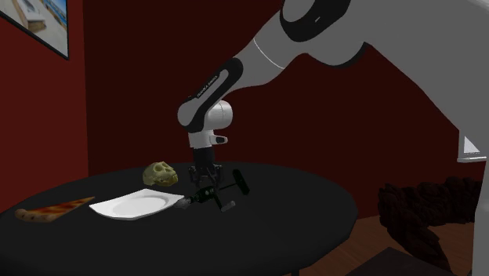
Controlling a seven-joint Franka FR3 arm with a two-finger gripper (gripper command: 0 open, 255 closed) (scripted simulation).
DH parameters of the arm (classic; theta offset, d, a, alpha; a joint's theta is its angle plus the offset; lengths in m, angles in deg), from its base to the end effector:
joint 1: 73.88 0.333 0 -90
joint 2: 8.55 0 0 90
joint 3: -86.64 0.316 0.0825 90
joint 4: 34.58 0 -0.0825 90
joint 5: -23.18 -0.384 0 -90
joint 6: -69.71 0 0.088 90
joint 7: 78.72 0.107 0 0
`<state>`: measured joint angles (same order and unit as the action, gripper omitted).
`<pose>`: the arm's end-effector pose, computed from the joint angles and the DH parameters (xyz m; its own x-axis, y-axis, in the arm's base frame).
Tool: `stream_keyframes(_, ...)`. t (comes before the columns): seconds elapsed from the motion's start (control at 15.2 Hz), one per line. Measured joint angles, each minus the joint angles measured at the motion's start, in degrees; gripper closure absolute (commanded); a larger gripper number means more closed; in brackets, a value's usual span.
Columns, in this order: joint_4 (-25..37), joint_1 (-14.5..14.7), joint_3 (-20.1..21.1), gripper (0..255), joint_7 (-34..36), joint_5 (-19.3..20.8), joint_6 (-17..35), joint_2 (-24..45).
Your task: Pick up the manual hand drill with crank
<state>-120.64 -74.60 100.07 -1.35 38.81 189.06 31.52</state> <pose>0.6927 0.1157 0.2552 0.5175 -0.8542 0.0501 -0.8528 -0.5101 0.1119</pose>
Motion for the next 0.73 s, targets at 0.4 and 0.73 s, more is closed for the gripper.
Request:
stream_keyframes(0.4, 0.3, -0.1, 0.2, 255, -0.3, -0.3, -1.4, -1.1)
stream_keyframes(0.73, 1.1, -0.3, 0.6, 255, -0.9, -0.9, -4.2, -3.1)
